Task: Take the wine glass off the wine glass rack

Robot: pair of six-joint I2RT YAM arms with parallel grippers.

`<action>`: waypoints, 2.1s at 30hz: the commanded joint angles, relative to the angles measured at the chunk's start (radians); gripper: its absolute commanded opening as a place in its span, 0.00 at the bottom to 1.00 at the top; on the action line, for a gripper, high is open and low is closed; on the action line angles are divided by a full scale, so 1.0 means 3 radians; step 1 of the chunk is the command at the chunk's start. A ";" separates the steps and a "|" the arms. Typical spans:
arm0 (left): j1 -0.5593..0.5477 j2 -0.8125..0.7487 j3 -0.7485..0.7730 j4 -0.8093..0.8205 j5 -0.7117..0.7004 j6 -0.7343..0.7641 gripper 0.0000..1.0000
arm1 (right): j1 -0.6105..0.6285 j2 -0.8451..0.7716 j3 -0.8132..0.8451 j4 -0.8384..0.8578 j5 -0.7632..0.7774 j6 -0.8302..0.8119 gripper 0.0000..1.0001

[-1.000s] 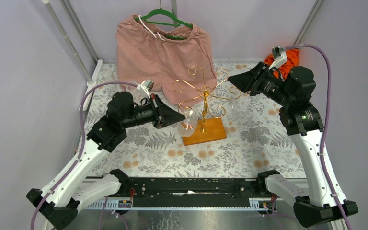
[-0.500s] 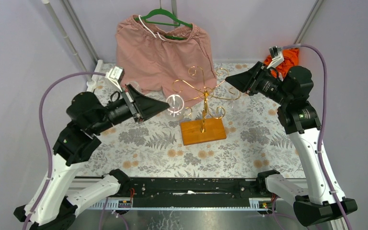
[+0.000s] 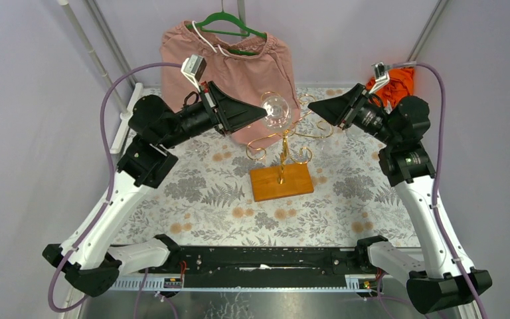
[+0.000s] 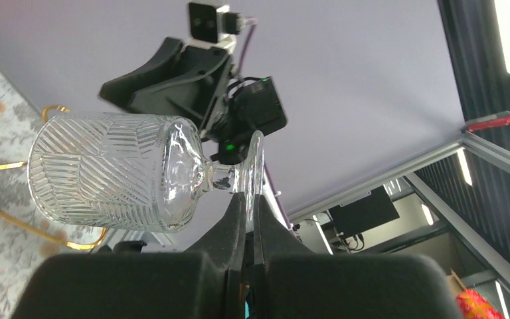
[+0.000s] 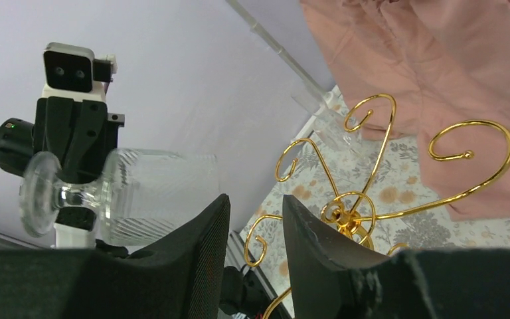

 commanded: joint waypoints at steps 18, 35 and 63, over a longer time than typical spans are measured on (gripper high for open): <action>0.1172 0.1094 -0.0420 0.5562 0.0544 -0.2855 0.00 | -0.0432 0.1165 -0.0709 0.5635 -0.0166 0.3831 0.46; 0.0977 0.1400 -0.0327 0.5572 0.0640 -0.2821 0.00 | -0.0098 0.1523 0.0008 0.5004 -0.0565 0.3491 0.56; 0.0915 0.1339 -0.0289 0.5577 0.0752 -0.2752 0.00 | 0.1037 0.1902 0.0593 0.5646 -0.0114 0.3719 0.55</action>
